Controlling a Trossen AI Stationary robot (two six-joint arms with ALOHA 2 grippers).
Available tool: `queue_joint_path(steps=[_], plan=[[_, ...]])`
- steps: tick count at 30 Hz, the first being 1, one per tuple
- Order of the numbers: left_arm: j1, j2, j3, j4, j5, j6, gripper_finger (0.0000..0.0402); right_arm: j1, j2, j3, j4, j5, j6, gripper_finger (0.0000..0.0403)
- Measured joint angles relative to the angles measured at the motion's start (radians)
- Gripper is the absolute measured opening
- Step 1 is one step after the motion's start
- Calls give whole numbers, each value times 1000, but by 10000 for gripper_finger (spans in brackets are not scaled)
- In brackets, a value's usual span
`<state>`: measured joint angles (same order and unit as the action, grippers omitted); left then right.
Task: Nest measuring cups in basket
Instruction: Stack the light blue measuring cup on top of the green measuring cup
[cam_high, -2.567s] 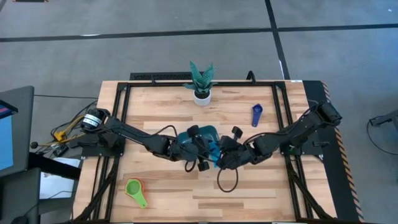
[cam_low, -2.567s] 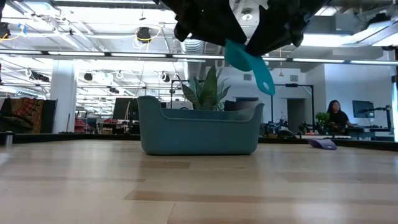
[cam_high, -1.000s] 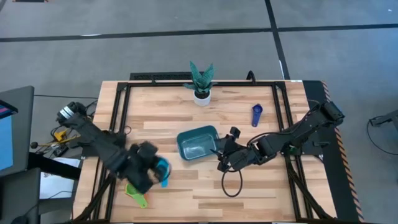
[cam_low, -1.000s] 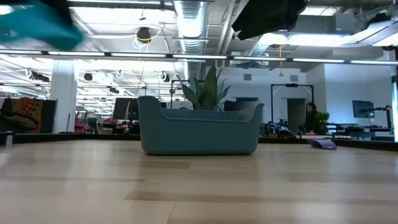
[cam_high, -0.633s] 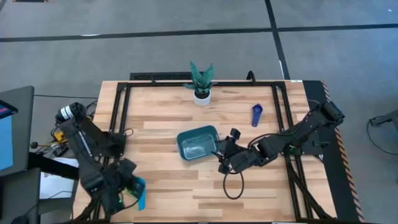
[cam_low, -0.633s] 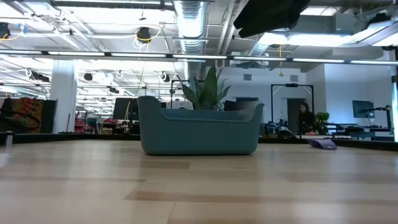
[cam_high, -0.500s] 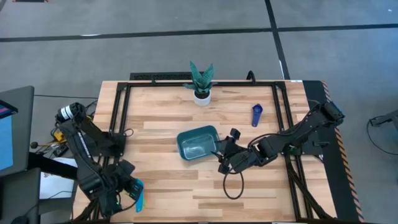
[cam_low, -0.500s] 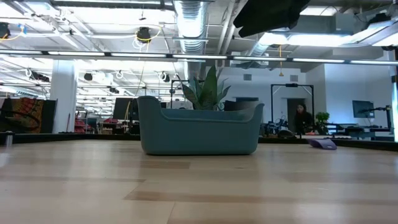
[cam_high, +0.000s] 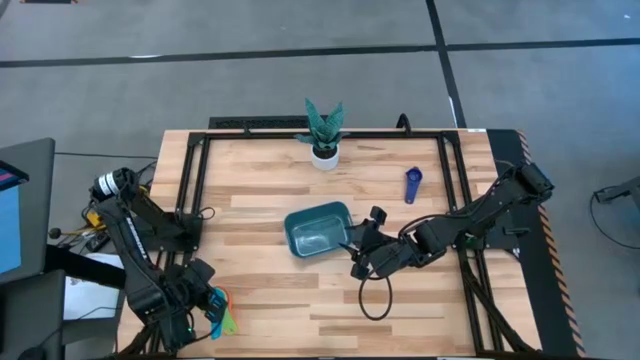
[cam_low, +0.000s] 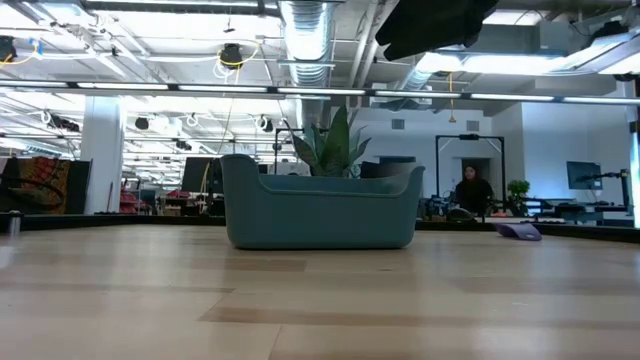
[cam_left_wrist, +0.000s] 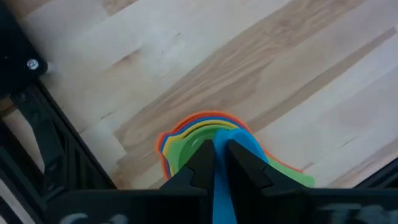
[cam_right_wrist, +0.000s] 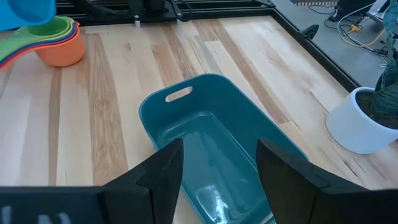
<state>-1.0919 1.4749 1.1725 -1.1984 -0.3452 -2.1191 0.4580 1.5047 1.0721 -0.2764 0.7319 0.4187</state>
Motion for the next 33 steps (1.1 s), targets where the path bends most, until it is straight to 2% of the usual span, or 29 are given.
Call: queue_joint_path(steps=[9,15,26,33], plan=[[15,0,-71,63,87,-37,16,0,0,0,0,-7,3,225],[17,-2,-96,110,88,-41,16,0,0,0,1,-21,2,225],[17,-24,-96,93,89,-60,17,0,0,0,3,-23,2,225],[17,-77,-96,52,76,-66,59,0,0,0,2,-26,7,225]])
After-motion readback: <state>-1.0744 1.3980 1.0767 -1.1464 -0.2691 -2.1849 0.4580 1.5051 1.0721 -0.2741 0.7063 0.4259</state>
